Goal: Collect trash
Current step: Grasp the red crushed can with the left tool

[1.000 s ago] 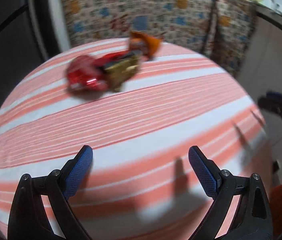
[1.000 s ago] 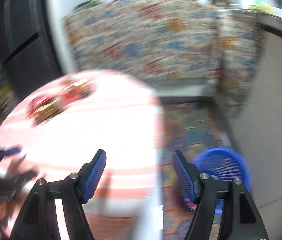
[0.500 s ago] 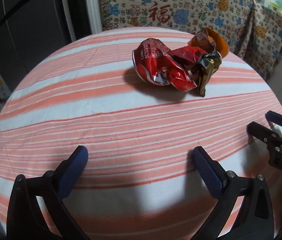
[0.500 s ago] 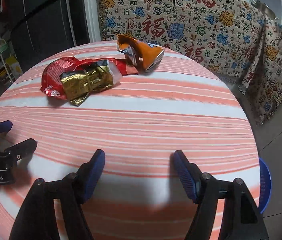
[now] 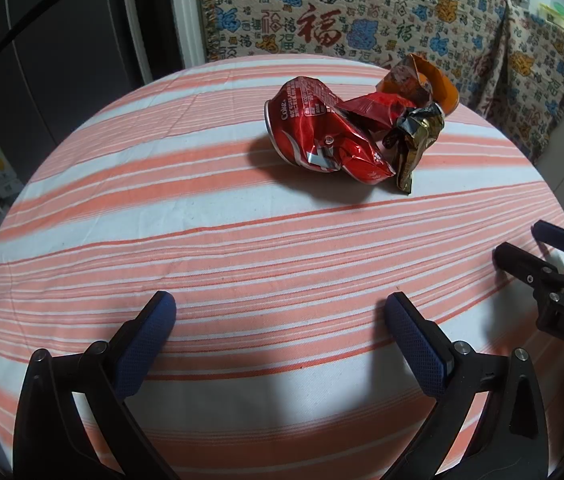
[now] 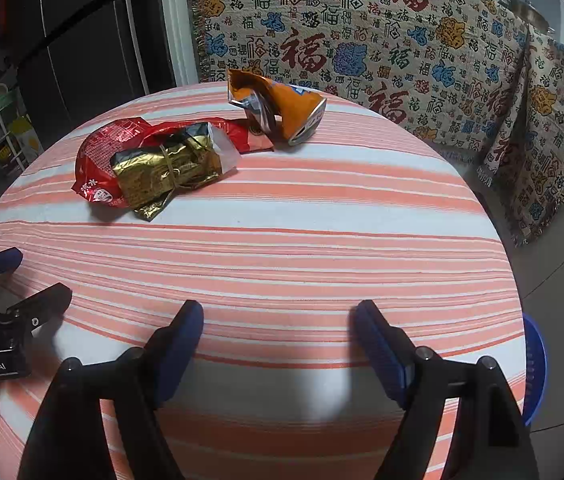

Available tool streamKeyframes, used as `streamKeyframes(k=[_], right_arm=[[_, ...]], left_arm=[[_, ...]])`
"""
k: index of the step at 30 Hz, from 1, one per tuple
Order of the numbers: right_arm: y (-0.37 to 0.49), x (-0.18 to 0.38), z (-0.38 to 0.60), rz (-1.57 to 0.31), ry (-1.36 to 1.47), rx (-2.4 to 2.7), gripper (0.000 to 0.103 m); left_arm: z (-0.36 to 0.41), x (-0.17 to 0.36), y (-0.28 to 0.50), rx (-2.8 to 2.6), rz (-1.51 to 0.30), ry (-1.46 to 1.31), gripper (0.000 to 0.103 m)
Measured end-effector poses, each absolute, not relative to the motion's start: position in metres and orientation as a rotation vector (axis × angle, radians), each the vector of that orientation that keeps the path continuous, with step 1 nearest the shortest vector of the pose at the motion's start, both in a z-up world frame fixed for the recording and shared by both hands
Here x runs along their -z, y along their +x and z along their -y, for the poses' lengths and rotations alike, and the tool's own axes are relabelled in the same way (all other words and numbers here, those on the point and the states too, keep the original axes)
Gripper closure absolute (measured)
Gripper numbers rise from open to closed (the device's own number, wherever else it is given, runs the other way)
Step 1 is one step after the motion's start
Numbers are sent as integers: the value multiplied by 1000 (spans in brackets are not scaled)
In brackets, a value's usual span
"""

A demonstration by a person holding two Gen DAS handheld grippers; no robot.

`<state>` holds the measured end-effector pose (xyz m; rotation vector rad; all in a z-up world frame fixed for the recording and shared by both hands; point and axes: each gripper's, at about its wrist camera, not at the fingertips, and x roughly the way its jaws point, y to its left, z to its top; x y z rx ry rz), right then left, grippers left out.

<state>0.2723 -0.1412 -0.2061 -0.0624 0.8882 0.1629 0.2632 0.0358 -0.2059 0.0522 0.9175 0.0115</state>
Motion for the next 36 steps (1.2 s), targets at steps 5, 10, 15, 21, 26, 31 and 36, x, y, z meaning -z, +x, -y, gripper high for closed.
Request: streamKeyframes(k=[5, 10, 15, 21, 26, 31, 36], right_arm=[[272, 206, 141, -888, -62, -163, 22], [272, 206, 141, -888, -61, -164, 22], [272, 206, 141, -887, -61, -164, 22], [272, 206, 141, -887, -61, -164, 22], [273, 206, 140, -887, -60, -163, 22], [273, 206, 140, -886, -60, -164, 22], [273, 206, 140, -886, -59, -164, 22]], left_arm=[[-35, 206, 263, -12, -917, 51, 0], [-41, 199, 256, 12, -902, 21, 1], [-54, 154, 272, 139, -789, -91, 1], [-59, 156, 340, 213, -845, -155, 2], [-57, 178, 360, 345, -906, -235, 53], [-68, 168, 335, 318, -873, -214, 58], [-115, 157, 298, 228, -890, -254, 58]])
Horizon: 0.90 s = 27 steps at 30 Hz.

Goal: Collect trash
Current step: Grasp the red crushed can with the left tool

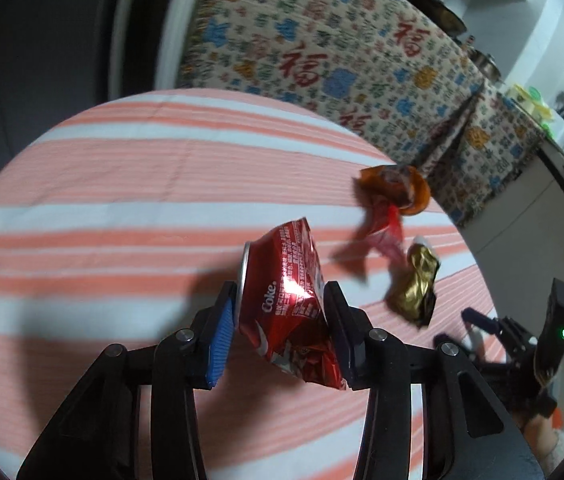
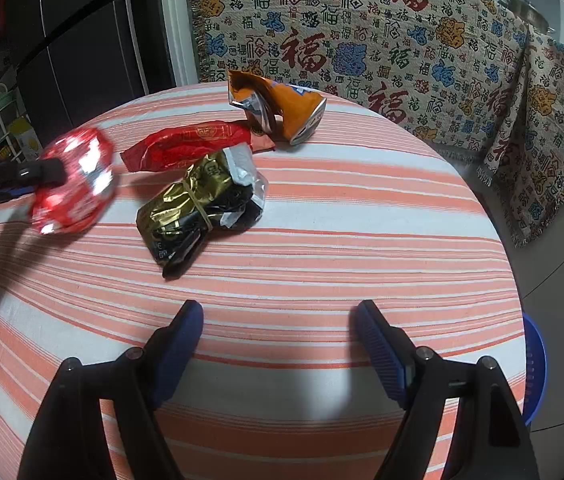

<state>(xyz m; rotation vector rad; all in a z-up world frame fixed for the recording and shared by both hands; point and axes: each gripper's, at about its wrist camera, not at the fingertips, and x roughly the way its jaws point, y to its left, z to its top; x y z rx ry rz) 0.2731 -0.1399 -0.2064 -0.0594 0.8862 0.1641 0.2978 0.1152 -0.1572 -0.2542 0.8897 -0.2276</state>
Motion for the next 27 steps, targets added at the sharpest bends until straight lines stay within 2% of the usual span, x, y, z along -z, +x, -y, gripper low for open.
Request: streamKeyframes(k=[5, 8, 10, 15, 17, 18, 19, 20, 24, 27], right_arm=[[273, 206, 140, -886, -59, -164, 22], [274, 206, 140, -886, -59, -164, 22], [274, 206, 139, -886, -59, -164, 22], [273, 206, 140, -886, -60, -163, 22], [274, 207, 139, -886, -60, -163, 22], [274, 207, 139, -886, -59, -163, 22], [274, 207, 139, -886, -59, -163, 22], [274, 207, 139, -886, -59, -163, 22], [274, 207, 139, -886, -59, -163, 22], [274, 207, 139, -886, -59, -163, 22]], left_arm=[[-155, 162, 256, 113, -933, -259, 56], [-171, 164, 244, 15, -922, -252, 42], [-181, 166, 239, -21, -904, -272, 29], [-186, 163, 233, -71, -851, -219, 22], [-181, 162, 230, -15, -829, -213, 25], [-177, 162, 230, 33, -832, -218, 31], [-172, 163, 230, 80, -842, -215, 47], [-166, 165, 230, 100, -850, -195, 54], [-141, 163, 226, 114, -817, -131, 58], [-111, 147, 211, 96, -682, 13, 61]])
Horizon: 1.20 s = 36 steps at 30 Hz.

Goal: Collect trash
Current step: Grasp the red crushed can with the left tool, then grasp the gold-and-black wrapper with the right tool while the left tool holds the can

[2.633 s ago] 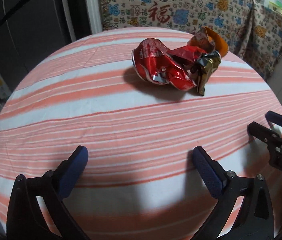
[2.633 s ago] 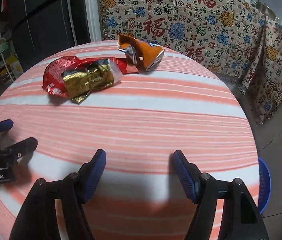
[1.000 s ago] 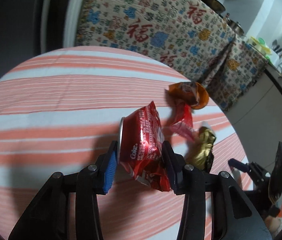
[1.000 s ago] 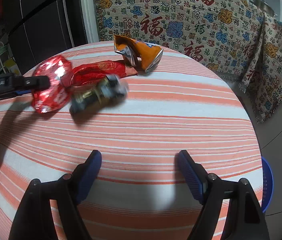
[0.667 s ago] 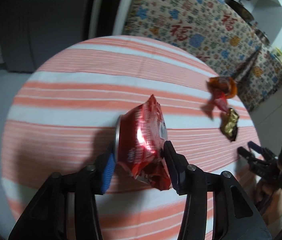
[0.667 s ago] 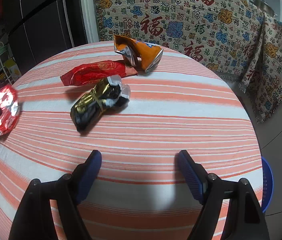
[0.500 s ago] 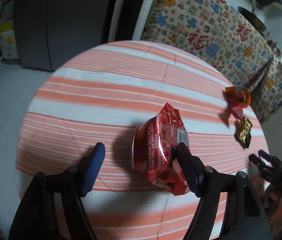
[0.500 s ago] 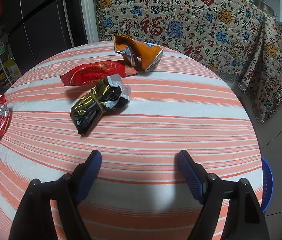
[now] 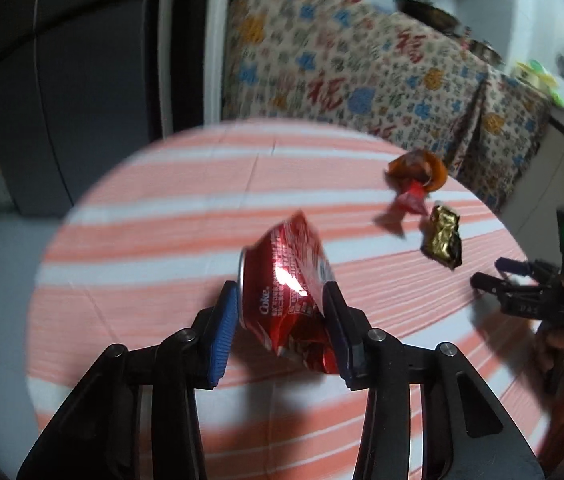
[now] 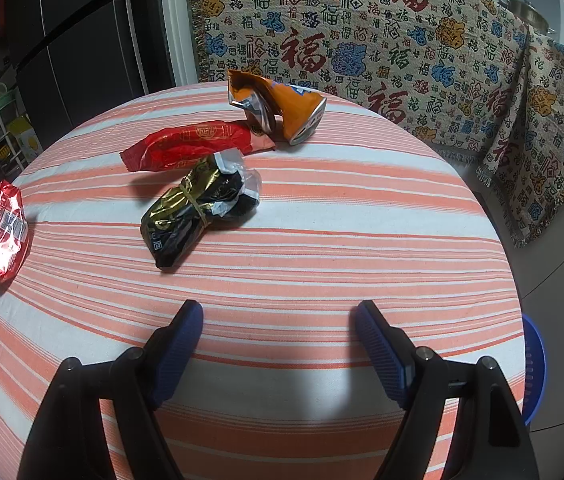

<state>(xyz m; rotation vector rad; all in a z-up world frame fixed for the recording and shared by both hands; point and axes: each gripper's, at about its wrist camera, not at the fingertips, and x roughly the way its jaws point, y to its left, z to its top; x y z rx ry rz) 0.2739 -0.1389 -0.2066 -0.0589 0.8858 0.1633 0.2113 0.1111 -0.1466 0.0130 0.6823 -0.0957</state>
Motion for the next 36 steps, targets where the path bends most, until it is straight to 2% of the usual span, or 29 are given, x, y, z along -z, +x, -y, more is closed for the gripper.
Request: streamKeyframes(k=[2, 4, 6, 8, 10, 14, 16, 17, 23, 29, 30, 33, 36], right_arm=[[273, 207, 139, -886, -58, -163, 22], [274, 207, 139, -886, -59, -163, 22], [274, 207, 139, -886, -58, -163, 22], [274, 207, 139, -886, -58, -163, 22], [274, 207, 139, -886, -59, -163, 22], [274, 207, 139, -886, -58, -163, 22], [274, 207, 139, -886, -58, -163, 22], [274, 207, 139, -886, -57, -163, 22], [274, 207, 139, -886, -58, -162, 22], [274, 207, 139, -886, -58, -162, 22], [274, 206, 139, -886, -58, -162, 22], [274, 206, 139, -886, -57, -163, 22], [275, 205, 142, -882, -30, -174, 22]], left_arm=[[-85, 138, 200, 100, -601, 149, 64], [-60, 136, 192, 141, -585, 245, 85], [-34, 138, 182, 218, -574, 308, 84], [-18, 148, 185, 303, -647, 273, 77], [-16, 157, 193, 358, -728, 176, 56], [-37, 142, 197, 396, -754, -1, 32], [-51, 133, 192, 391, -744, -57, 4], [-57, 132, 190, 402, -747, -71, 2], [-54, 163, 192, 442, -871, 26, 2], [-30, 196, 212, 253, -909, 133, 2], [-31, 200, 218, 207, -910, 131, 5], [-43, 197, 227, 149, -890, 86, 23], [-60, 197, 231, 96, -886, 42, 23]])
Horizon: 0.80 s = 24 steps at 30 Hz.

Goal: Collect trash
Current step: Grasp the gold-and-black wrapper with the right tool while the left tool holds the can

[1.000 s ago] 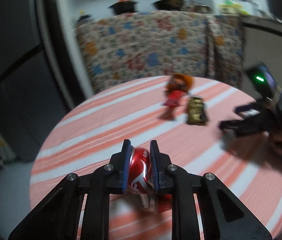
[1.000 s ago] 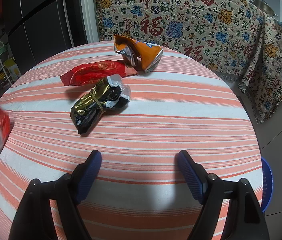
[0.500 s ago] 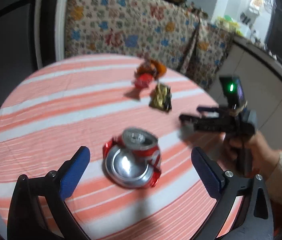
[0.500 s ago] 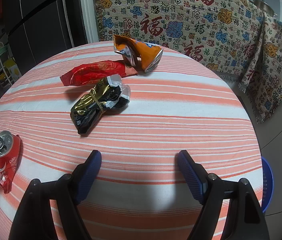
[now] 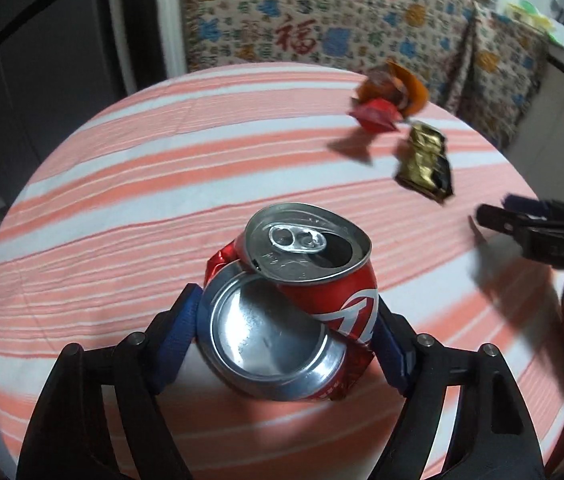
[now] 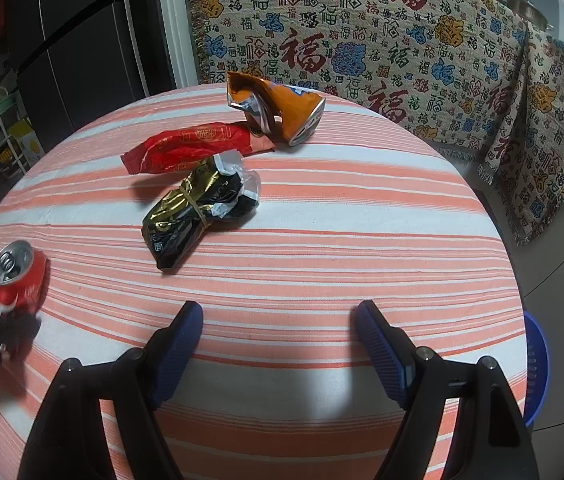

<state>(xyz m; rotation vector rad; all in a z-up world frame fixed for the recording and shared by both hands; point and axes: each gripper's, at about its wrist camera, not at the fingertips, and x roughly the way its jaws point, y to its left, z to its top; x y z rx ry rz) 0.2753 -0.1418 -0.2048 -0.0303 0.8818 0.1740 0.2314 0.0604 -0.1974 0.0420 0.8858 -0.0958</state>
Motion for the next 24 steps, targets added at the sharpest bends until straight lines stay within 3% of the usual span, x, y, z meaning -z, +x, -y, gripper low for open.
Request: streamKeyframes(k=[5, 10, 12, 14, 15, 21, 24], right_arm=[[281, 195, 139, -899, 181, -248, 22], [313, 201, 89, -935, 138, -200, 20], [321, 202, 78, -926, 59, -172, 32], [318, 203, 78, -912, -41, -163, 53], [315, 203, 82, -910, -64, -178, 55], [282, 201, 149, -922, -106, -164, 51], [276, 203, 169, -924, -69, -170, 32]], left_arm=[[-60, 198, 234, 58, -891, 78, 21], [-64, 197, 234, 54, -892, 70, 21], [-65, 197, 235, 51, -893, 67, 20], [-67, 197, 234, 51, -895, 74, 19], [-69, 197, 235, 48, -897, 78, 18], [-83, 198, 234, 17, -917, 63, 8], [-85, 198, 227, 24, -926, 62, 4]])
